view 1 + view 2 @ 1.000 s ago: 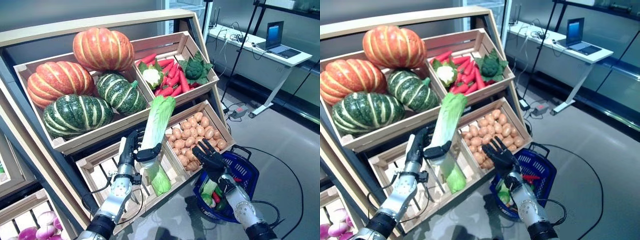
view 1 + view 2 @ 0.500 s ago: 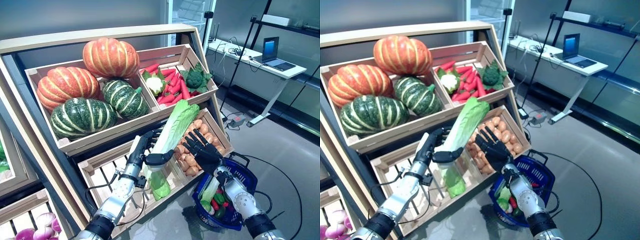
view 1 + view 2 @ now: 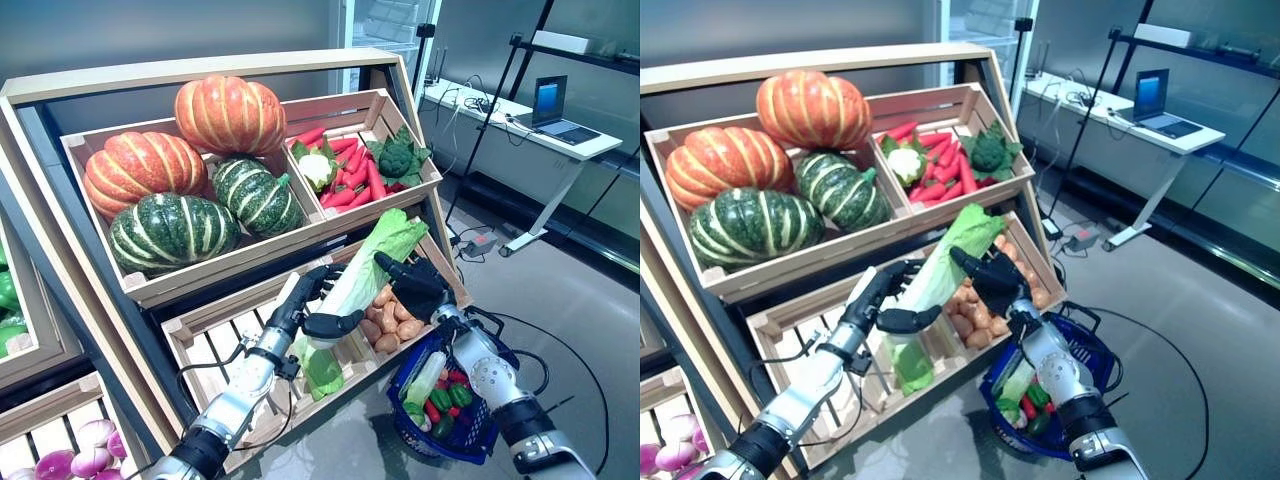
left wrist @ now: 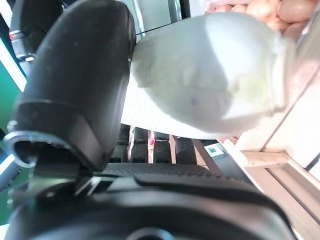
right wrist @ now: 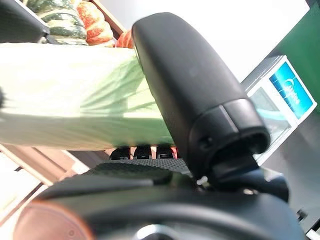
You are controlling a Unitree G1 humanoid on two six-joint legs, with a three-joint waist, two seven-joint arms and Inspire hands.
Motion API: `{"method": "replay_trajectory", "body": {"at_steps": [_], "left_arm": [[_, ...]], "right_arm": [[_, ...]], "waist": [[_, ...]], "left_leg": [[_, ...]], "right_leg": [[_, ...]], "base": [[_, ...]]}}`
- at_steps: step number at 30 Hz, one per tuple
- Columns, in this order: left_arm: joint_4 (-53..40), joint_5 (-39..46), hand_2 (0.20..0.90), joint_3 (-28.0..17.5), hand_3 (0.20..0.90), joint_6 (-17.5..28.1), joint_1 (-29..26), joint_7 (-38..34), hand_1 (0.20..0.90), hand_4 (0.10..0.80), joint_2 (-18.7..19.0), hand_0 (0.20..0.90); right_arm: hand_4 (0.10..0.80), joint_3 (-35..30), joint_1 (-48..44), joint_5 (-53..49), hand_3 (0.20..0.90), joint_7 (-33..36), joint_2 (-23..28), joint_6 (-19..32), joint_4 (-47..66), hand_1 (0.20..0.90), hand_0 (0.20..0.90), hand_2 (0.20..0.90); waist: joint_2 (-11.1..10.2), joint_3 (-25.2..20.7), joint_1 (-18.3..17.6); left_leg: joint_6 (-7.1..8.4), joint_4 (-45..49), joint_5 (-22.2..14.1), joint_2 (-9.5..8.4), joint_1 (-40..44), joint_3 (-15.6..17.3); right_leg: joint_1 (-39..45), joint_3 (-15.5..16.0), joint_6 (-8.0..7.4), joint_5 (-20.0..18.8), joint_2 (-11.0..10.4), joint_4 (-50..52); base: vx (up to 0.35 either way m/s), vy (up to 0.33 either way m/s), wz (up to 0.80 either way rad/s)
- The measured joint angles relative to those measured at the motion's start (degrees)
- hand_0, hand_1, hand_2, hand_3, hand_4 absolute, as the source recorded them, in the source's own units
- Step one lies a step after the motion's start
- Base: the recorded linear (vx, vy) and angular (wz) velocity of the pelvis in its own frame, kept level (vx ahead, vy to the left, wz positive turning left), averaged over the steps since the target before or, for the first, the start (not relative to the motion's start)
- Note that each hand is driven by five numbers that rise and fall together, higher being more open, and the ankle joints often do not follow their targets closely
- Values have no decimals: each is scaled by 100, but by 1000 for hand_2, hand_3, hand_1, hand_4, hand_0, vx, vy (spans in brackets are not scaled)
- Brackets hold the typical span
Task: Put vegetables into the basket
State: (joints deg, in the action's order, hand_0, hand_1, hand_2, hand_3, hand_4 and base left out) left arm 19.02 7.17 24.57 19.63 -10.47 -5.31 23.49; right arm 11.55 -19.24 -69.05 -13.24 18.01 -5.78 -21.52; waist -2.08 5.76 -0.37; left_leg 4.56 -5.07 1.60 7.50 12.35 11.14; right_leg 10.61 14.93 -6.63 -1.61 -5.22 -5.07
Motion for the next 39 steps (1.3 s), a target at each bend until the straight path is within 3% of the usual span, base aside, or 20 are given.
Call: {"method": "replay_trajectory", "body": {"at_steps": [14,15,16,39], "left_arm": [[-1,470,300,387,300,1,-244,365,300,400,239,300],[-1,496,300,391,300,1,-245,385,300,400,243,300],[-1,500,300,393,300,1,-245,388,300,400,244,300],[-1,599,300,574,300,-9,-359,406,300,400,285,300]], "right_arm": [[800,69,-525,-393,900,-171,63,-326,-803,900,900,900],[569,70,-531,-393,554,-202,63,-326,-820,554,554,554],[400,70,-535,-393,300,-215,63,-326,-831,300,300,300],[400,122,-555,-563,300,-484,64,-40,-974,300,300,300]], "waist": [[78,-52,158],[78,-52,172],[78,-52,177],[74,-55,136]], "left_leg": [[-8,0,46,-17,-89,-147],[-12,0,52,-25,-94,-149],[-14,0,54,-29,-95,-152],[-27,0,65,-51,-128,-149]], "right_leg": [[3,145,0,1,-17,-1],[2,147,0,1,-25,-1],[2,147,0,1,-27,-1],[-32,131,-12,-6,-51,-1]], "base": [[-6,4,5],[-9,3,5],[0,0,0],[-3,0,0]]}}
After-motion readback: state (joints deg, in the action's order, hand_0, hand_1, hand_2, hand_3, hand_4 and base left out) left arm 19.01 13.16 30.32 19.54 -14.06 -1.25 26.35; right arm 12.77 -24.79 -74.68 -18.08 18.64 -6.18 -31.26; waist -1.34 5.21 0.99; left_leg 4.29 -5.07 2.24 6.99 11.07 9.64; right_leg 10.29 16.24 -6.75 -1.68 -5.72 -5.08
